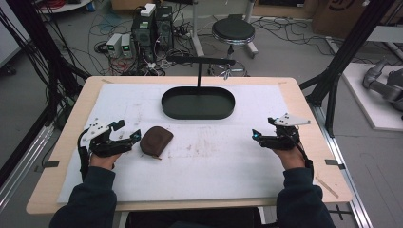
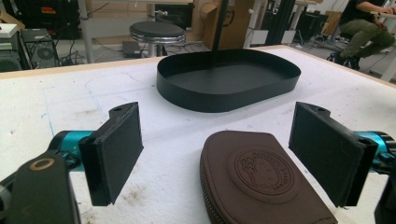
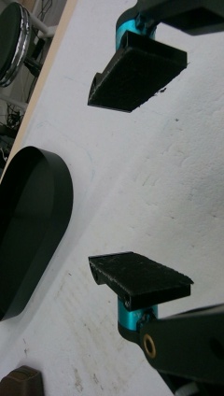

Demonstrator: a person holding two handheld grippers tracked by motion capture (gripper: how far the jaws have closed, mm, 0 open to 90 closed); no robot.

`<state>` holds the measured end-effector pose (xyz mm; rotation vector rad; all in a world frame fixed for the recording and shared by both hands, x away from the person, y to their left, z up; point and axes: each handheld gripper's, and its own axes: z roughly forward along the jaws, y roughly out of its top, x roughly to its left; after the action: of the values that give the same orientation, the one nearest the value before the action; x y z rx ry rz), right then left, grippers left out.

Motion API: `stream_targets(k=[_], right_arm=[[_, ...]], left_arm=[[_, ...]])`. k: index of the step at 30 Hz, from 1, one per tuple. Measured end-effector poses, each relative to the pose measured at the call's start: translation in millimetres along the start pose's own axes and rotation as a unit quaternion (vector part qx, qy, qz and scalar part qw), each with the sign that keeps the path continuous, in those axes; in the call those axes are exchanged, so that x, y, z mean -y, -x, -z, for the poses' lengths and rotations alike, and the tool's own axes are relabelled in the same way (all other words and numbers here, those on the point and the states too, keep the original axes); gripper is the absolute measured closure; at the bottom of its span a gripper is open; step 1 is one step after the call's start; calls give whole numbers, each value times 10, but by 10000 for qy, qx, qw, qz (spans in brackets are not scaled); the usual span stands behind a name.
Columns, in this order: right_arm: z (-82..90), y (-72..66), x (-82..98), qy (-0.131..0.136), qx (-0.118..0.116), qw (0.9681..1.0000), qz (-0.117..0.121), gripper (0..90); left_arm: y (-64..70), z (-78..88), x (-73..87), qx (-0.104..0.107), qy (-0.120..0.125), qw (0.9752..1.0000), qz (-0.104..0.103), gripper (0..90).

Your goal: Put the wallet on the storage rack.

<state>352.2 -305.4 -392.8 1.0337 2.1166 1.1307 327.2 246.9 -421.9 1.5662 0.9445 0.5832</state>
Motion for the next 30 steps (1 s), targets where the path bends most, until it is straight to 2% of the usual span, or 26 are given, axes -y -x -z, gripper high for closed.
stream_targets(k=[7, 16, 20, 24, 30], right_arm=[[-18, 5, 19, -34, 12, 10000, -72, 205], [-57, -14, 47, -123, -39, 9999, 20, 205], [-31, -12, 66, -77, -64, 9999, -14, 205], [9, -10, 83, -57, -43, 10000, 13, 205], [2, -10, 84, -66, -78, 9999, -31, 206]], left_arm=[[-3, 2, 2, 14, -40, 10000, 15, 171], [13, -12, 8, -19, -130, 9999, 53, 172], [83, -64, 15, 48, -266, 9996, 34, 172], [114, -131, 43, 113, -417, 9989, 162, 172], [123, -215, 84, 19, -710, 9972, 253, 172]])
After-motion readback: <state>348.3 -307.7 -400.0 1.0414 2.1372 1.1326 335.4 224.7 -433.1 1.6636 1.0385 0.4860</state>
